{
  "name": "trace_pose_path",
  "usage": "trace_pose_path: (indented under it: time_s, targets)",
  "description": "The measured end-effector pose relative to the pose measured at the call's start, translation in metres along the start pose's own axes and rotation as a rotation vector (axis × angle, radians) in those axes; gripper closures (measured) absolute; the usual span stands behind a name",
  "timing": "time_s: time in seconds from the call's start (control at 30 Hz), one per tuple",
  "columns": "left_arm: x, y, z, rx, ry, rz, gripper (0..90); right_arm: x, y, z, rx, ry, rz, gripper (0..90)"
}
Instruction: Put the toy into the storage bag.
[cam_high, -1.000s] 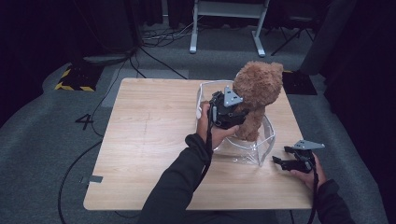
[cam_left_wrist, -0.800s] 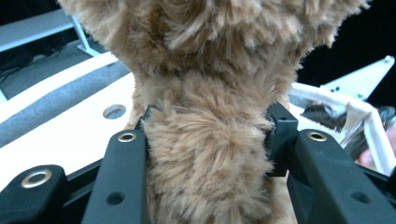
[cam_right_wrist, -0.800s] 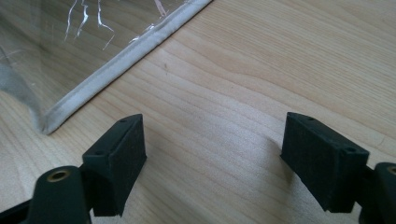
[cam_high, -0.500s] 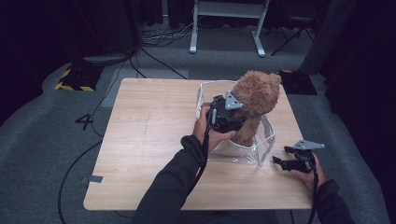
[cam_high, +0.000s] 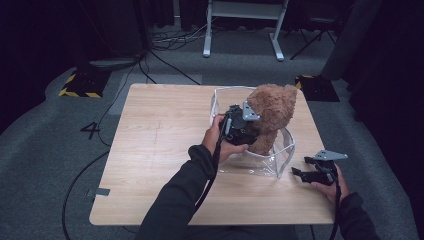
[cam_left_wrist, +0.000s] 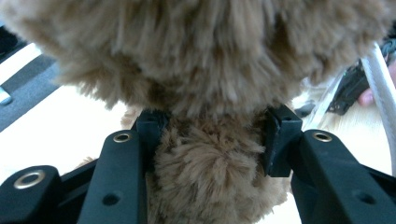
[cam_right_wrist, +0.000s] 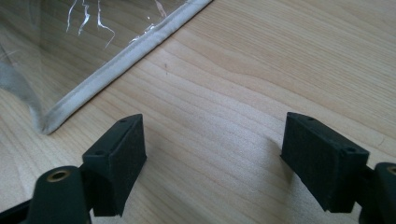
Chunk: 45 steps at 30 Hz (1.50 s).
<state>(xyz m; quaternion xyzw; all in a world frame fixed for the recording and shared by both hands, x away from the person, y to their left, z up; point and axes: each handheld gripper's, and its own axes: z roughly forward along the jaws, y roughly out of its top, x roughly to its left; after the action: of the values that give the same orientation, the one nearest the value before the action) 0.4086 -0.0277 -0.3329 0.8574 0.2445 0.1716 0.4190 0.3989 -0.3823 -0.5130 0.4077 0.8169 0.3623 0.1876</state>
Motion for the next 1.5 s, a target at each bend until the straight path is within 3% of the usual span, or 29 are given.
trace_pose_path:
  time_s: [0.23,0.33,0.53,0.6,0.73,0.93,1.3,1.5]
  targets:
    - [0.000,0.003,0.002,0.051,-0.013,-0.001,55.2,0.000,0.000,0.000,0.000,0.000,0.000,21.6]
    - [0.000,0.008,0.005,0.109,-0.008,0.010,55.1,0.000,0.000,0.000,0.000,0.000,0.001,21.6]
    - [0.007,0.010,0.011,0.139,-0.034,-0.005,54.7,0.000,0.000,0.000,0.000,0.000,0.001,21.6]
    - [0.007,0.010,0.011,0.150,-0.043,-0.030,53.4,0.000,0.000,0.000,0.000,0.000,0.001,21.6]
    - [0.010,0.009,0.009,0.133,-0.052,-0.028,45.7,0.000,0.000,0.000,0.000,0.000,0.001,21.6]
    - [0.010,0.004,0.004,0.083,-0.066,-0.096,35.9,0.000,0.000,0.000,0.000,0.000,0.001,21.6]
    - [0.012,-0.001,-0.007,0.011,-0.074,-0.129,34.2,0.000,0.000,0.000,0.001,0.000,0.001,21.6]
    - [0.011,0.001,-0.011,0.018,-0.057,-0.129,33.6,0.000,0.000,0.000,0.001,0.000,0.001,21.7]
